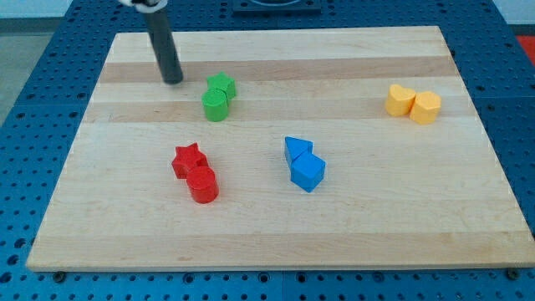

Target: Move arm to the left of the green star

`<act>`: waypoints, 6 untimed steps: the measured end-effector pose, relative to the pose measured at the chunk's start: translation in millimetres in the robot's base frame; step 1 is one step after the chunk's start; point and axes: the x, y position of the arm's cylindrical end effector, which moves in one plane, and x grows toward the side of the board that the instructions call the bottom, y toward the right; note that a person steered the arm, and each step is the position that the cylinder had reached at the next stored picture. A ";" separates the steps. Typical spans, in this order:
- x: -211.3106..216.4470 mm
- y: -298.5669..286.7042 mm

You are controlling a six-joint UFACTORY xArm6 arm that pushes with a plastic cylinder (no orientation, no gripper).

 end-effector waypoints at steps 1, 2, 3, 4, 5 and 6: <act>3.5 1.7; 1.9 33.8; 2.6 96.6; 17.6 167.8; 25.8 244.6; 26.5 278.8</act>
